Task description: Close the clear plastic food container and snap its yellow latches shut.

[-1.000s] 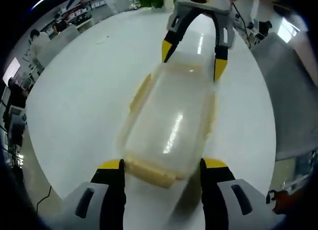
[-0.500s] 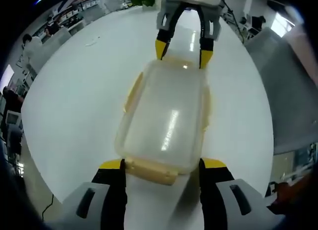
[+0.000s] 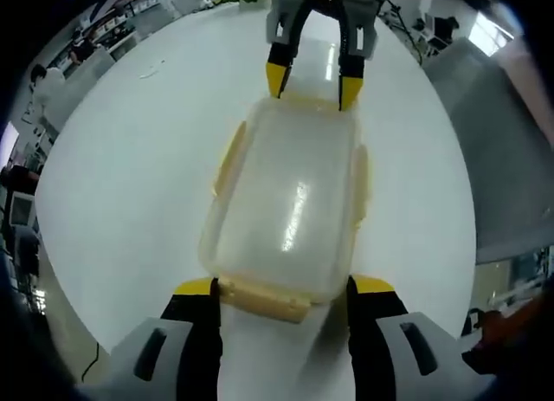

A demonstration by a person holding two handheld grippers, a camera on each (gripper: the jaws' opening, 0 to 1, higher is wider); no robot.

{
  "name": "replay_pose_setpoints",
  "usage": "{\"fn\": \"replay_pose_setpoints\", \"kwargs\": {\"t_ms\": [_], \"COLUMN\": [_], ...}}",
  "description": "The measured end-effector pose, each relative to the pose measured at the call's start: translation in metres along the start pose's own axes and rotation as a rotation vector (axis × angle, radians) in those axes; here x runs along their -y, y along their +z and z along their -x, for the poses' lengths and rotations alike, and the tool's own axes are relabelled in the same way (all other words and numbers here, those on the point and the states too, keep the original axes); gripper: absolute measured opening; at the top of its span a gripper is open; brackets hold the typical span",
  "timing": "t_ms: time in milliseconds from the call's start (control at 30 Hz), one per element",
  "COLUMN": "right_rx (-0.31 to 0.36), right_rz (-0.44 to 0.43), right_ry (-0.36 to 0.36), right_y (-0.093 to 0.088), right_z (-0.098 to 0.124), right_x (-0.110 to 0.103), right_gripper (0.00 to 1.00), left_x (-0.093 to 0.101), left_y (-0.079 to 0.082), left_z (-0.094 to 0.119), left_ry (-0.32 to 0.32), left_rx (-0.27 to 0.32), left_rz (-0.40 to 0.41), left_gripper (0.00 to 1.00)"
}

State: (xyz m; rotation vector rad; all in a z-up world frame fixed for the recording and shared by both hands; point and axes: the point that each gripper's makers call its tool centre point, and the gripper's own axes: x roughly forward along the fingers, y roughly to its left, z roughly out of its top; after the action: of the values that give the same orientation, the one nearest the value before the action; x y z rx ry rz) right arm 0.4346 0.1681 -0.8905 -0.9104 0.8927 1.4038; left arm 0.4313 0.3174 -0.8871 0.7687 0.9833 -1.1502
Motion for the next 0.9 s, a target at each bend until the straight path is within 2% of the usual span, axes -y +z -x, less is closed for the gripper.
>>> {"fn": "replay_pose_setpoints", "kwargs": {"t_ms": [100, 200, 267, 300, 367, 400, 433, 600, 667, 800, 900], "right_rx": [-0.015, -0.028, -0.038, -0.046, -0.067, -0.073, -0.071, -0.079, -0.062, -0.034, -0.059], "right_rz": [0.000, 0.005, 0.010, 0.023, 0.052, 0.065, 0.045, 0.053, 0.071, 0.063, 0.051], "right_ry": [-0.002, -0.001, 0.004, 0.007, 0.019, 0.027, 0.018, 0.019, 0.024, 0.023, 0.017], "right_y": [0.000, 0.000, -0.001, -0.001, -0.003, -0.003, -0.002, -0.003, -0.003, -0.003, -0.001], "right_z": [0.000, -0.001, -0.001, -0.001, 0.000, 0.000, -0.001, -0.001, 0.000, 0.000, -0.001], "right_x": [-0.001, -0.001, -0.001, -0.001, -0.002, -0.003, -0.002, -0.002, -0.003, -0.002, -0.003], "right_gripper": [0.39, 0.38, 0.38, 0.38, 0.38, 0.38, 0.38, 0.38, 0.39, 0.39, 0.38], "left_x": [0.000, 0.001, 0.002, 0.003, 0.003, 0.001, 0.001, 0.001, 0.001, 0.001, 0.000], "left_y": [0.000, -0.003, -0.007, -0.011, -0.013, -0.011, -0.011, -0.013, -0.011, -0.010, -0.010], "left_z": [0.000, 0.000, 0.001, 0.003, 0.004, 0.003, 0.002, 0.002, 0.002, 0.002, 0.002], "left_ry": [-0.002, -0.011, -0.033, -0.047, -0.063, -0.047, -0.060, -0.057, -0.046, -0.041, -0.046], "left_rx": [-0.005, -0.041, -0.090, -0.123, -0.153, -0.144, -0.142, -0.117, -0.102, -0.106, -0.115], "left_rz": [-0.003, -0.025, -0.092, -0.137, -0.212, -0.187, -0.197, -0.191, -0.150, -0.145, -0.159], "left_gripper": [0.56, 0.56, 0.54, 0.51, 0.42, 0.38, 0.37, 0.37, 0.38, 0.39, 0.38]}}
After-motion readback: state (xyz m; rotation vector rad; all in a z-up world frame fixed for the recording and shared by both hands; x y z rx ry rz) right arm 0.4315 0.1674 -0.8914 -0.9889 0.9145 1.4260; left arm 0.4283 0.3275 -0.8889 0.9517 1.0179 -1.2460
